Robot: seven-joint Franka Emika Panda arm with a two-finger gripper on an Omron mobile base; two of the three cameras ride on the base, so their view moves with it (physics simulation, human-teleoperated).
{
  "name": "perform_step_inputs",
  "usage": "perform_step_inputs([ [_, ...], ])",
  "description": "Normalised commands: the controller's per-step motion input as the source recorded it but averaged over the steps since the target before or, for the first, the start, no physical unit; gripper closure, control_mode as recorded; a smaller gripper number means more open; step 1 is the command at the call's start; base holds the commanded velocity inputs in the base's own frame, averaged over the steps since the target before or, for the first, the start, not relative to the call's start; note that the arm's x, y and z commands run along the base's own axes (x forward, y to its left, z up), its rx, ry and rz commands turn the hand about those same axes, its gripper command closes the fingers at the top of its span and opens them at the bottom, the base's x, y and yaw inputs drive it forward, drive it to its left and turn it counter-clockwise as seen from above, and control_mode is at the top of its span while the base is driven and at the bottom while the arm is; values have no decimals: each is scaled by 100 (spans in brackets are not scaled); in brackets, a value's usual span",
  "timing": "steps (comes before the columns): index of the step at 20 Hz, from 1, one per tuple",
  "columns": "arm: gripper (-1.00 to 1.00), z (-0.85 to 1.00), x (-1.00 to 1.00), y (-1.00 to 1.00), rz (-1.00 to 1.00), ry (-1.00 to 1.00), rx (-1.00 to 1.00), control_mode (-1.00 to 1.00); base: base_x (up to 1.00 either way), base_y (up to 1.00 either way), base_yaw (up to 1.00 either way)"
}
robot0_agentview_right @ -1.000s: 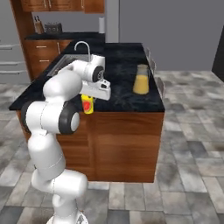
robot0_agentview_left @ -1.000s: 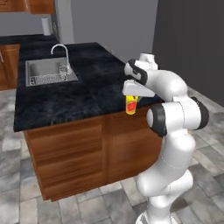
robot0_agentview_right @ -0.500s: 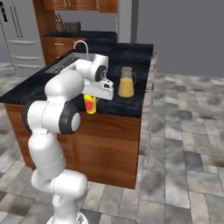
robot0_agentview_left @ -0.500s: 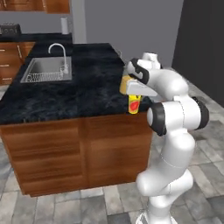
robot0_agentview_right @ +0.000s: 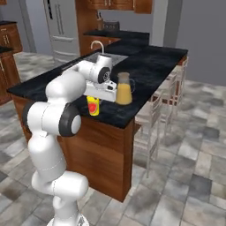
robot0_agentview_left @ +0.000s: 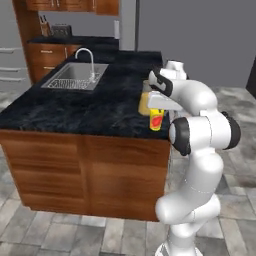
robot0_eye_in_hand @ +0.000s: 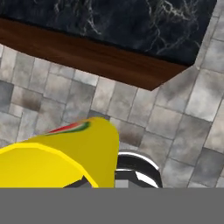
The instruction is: Place the pitcher and cup on the dining counter for serving.
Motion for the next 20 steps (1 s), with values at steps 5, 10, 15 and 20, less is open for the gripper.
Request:
perform_step_inputs([
  [5,100,0,0,0,0,0,0,100,42,-97,54],
  [10,100,0,0,0,0,0,0,100,38,-96,55],
  [15,100,0,0,0,0,0,0,100,20,-100,55],
  [20,100,0,0,0,0,0,0,100,1,-100,54],
])
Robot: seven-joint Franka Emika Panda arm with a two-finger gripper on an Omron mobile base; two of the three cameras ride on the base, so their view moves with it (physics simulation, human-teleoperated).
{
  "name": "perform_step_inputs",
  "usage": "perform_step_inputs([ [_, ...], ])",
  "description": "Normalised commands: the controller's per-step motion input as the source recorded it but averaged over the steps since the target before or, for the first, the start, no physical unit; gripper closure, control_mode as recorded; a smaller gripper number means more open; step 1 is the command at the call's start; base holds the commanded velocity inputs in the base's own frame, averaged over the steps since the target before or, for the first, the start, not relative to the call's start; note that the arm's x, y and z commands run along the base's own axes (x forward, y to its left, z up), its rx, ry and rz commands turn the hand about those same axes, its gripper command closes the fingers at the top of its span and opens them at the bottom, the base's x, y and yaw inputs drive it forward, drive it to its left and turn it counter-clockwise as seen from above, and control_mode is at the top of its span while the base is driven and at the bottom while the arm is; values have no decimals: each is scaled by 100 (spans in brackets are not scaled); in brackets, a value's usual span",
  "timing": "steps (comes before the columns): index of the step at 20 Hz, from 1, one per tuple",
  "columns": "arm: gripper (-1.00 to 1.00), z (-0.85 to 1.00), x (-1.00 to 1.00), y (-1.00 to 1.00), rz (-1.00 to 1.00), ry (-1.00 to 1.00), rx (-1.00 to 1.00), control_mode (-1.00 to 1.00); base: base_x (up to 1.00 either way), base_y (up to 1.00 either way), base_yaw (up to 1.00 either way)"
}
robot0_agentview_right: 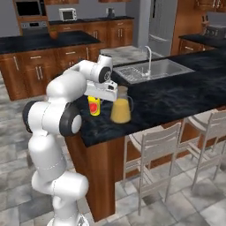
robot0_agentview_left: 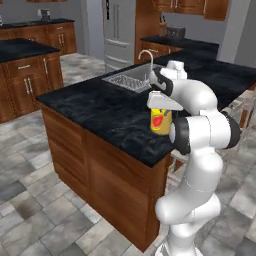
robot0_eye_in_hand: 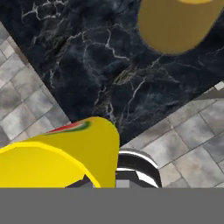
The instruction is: Place the pitcher and cup on the dining counter for serving.
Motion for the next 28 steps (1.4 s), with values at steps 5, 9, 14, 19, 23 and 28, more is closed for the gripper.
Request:
perform_step_inputs([
  [5,100,0,0,0,0,0,0,100,0,-100,53],
  [9,100,0,0,0,0,0,0,100,0,-100,52],
  [14,100,0,0,0,0,0,0,100,0,-100,49],
  [19,100,0,0,0,0,0,0,100,0,-100,45],
  [23,100,0,0,0,0,0,0,100,0,-97,41],
  [28,100,-3,6,-7,3,-1,2,-100,21,-37,20],
])
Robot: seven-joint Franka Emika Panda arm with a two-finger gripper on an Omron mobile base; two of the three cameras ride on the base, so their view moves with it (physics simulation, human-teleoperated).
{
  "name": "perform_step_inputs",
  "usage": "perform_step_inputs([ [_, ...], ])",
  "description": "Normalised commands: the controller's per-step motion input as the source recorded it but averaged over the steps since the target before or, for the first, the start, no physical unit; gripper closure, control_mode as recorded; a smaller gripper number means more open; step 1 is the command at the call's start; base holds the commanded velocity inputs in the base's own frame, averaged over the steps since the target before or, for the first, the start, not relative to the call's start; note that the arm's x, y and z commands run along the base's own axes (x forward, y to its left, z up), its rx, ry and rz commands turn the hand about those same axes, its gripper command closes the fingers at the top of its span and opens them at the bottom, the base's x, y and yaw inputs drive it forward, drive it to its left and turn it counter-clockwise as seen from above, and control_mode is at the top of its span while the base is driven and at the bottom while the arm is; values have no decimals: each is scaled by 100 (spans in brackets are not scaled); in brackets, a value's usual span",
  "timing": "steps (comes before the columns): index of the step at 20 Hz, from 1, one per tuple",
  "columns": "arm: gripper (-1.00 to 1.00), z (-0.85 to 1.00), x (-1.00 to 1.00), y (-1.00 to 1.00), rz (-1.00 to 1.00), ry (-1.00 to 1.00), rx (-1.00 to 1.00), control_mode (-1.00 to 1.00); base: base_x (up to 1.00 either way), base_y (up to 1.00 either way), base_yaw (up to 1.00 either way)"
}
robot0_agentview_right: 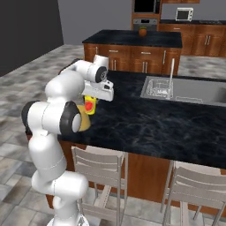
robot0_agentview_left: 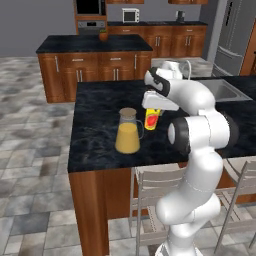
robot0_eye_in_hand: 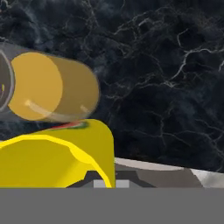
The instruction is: Place the pitcher and cup on the dining counter for serving.
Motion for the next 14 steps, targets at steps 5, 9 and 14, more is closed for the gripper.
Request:
perform_step_inputs([
  [5,100,-25,19,-38,8,-1,8,-100,0,0,0],
  [9,100,-49,11,-18,4,0,0,-100,0,0,0],
  [14,100,-58,17,-7,6,0,0,-100,0,0,0],
])
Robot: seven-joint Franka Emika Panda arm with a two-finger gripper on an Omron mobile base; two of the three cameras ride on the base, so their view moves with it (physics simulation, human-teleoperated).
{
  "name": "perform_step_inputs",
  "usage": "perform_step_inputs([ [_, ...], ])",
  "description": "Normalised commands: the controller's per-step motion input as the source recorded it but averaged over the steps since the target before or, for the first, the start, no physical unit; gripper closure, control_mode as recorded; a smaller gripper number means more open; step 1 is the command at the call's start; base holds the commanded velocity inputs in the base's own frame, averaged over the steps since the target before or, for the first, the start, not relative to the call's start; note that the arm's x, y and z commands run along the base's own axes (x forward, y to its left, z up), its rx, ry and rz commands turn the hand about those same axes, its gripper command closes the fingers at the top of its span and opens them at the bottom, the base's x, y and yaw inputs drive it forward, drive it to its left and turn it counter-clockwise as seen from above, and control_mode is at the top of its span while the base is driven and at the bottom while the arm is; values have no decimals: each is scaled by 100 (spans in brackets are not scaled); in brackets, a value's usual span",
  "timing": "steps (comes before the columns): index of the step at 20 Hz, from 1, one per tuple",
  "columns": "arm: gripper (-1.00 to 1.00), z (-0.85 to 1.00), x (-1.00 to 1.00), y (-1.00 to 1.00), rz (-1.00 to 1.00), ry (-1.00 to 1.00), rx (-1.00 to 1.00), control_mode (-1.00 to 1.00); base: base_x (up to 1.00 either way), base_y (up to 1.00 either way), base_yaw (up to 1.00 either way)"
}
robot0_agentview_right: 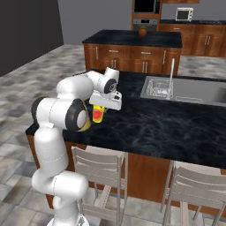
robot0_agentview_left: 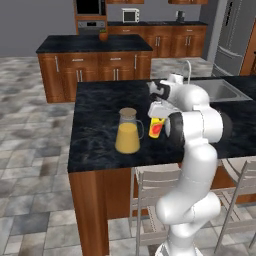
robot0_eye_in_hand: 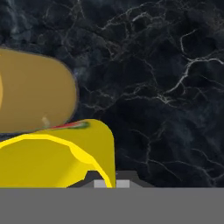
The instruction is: Place the pitcher and cup on the dining counter for serving.
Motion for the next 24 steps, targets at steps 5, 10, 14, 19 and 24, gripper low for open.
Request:
perform_step_inputs([
  [5,100,-56,26,-20,10,0,0,-100,0,0,0],
  [10,100,-42,27,-46,11,0,0,-100,0,0,0],
  [14,100,-36,29,-45,10,0,0,-100,0,0,0],
  [19,100,-32,28,-21,9,0,0,-100,0,0,0],
  [24,100,-27,33,-1,7,-3,0,-100,0,0,0],
])
